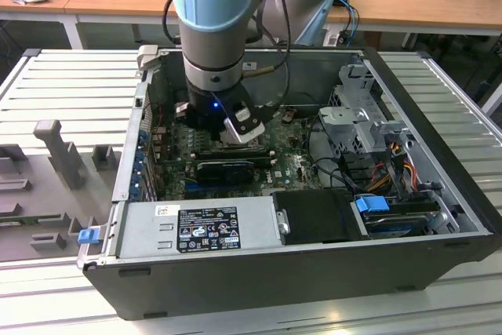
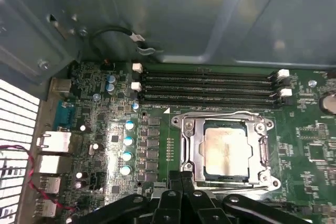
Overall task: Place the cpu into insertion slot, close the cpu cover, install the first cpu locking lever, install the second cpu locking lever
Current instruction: 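Install the second cpu locking lever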
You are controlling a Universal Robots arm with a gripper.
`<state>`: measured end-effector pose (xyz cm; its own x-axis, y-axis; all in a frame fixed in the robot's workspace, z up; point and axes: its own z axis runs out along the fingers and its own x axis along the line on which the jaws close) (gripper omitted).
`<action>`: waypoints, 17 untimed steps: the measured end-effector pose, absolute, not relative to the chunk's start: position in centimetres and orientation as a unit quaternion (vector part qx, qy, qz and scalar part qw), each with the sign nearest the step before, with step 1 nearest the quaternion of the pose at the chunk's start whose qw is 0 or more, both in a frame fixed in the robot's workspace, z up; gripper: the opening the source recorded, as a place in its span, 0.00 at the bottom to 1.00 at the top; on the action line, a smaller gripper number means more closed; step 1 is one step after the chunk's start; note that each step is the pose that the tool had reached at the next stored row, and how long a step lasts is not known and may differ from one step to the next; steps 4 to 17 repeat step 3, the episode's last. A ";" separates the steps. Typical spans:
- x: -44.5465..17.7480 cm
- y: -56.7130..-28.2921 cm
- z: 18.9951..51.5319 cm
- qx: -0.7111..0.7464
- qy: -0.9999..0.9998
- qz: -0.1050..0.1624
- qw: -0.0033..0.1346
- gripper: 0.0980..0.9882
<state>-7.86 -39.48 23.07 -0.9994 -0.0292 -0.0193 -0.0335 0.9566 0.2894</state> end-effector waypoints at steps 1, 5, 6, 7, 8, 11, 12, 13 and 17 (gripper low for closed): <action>-7.9 -39.5 23.4 -0.016 0.989 0.146 0.007 0.01; -7.9 -39.5 23.9 -0.016 0.989 0.146 0.007 0.01; -7.9 -39.5 23.9 -0.016 0.989 0.146 0.007 0.01; -7.9 -39.5 23.9 -0.016 0.989 0.146 0.007 0.01; -7.9 -39.5 23.9 -0.016 0.989 0.146 0.007 0.01; -7.9 -39.5 23.9 -0.016 0.989 0.146 0.007 0.01; -7.9 -39.5 23.9 -0.016 0.989 0.146 0.007 0.01; -7.9 -39.5 23.9 -0.016 0.989 0.146 0.007 0.01; -7.9 -39.5 23.9 -0.016 0.989 0.146 0.007 0.01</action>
